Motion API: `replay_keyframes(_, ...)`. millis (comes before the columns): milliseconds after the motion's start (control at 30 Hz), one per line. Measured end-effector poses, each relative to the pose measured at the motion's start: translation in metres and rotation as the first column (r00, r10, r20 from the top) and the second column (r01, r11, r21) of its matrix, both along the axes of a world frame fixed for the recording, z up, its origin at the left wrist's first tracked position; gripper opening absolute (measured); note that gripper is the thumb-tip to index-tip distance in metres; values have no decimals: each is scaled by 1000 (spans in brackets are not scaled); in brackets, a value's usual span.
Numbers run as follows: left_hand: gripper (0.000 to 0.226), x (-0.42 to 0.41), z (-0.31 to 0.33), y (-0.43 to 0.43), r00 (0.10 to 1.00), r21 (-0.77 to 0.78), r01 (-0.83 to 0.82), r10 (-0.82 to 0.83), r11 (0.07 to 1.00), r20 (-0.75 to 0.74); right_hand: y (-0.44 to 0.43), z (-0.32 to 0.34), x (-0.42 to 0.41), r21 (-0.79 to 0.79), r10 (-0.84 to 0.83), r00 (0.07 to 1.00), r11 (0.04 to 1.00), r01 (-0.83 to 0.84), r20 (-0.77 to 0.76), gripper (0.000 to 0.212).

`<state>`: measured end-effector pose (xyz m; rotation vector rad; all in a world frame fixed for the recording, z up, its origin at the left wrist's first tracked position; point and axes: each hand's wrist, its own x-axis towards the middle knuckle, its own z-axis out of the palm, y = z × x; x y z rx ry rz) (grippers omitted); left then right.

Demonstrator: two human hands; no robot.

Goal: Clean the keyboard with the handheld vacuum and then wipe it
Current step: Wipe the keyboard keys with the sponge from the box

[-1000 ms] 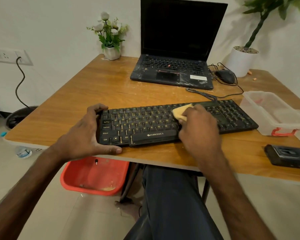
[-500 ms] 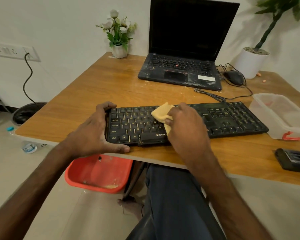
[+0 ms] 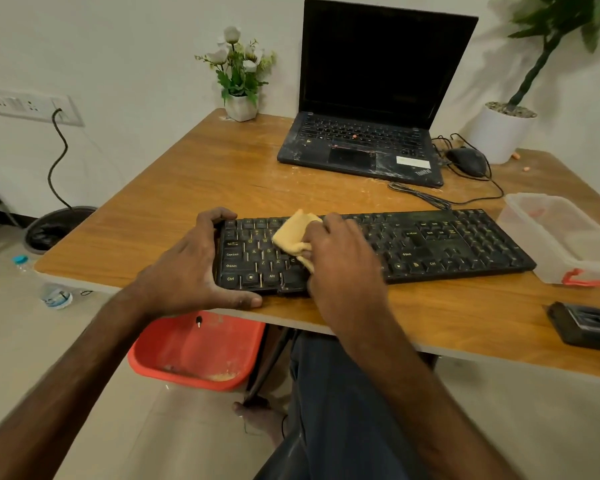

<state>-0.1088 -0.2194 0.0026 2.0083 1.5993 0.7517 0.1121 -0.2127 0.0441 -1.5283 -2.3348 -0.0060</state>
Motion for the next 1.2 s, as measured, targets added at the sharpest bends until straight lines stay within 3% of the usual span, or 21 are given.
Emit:
replay_keyframes(100,119,1,1,-1,1000,26,12,-11,1000,-19,-11,-6,-38,52,120,992,992,-117,-50,44)
replay_keyframes(200,115,-1,1,-3,998,55,11,-8,998,-68,-18,-5,-73,119,220,975,967,-223,37,34)
replay_keyframes(300,116,-3,1,-3,1000,22,-3,3,1000,-17,-11,-1,-61,121,271,957,952,-283,105,39)
replay_keyframes(400,119,-3,2,-3,1000,-11,4,-4,1000,8,4,4,-17,65,182,973,979,-192,145,46)
replay_keyframes(567,119,-1,3,-2,1000,-27,21,-20,999,19,14,9,22,50,-30,992,998,24,120,40)
replay_keyframes(700,124,1,5,-4,1000,-23,14,-14,1000,13,-4,3,-27,42,130,989,990,-133,65,45)
replay_keyframes(800,126,-1,5,-6,1000,-1,4,-4,1000,10,-16,-4,-55,89,226,964,967,-240,139,42)
replay_keyframes(1067,131,-5,3,-2,999,-48,12,-10,999,36,2,5,-8,58,52,991,997,-59,126,44)
replay_keyframes(1200,128,-3,2,-3,999,-26,13,-12,1000,32,-9,-13,-38,98,178,983,980,-173,-36,34)
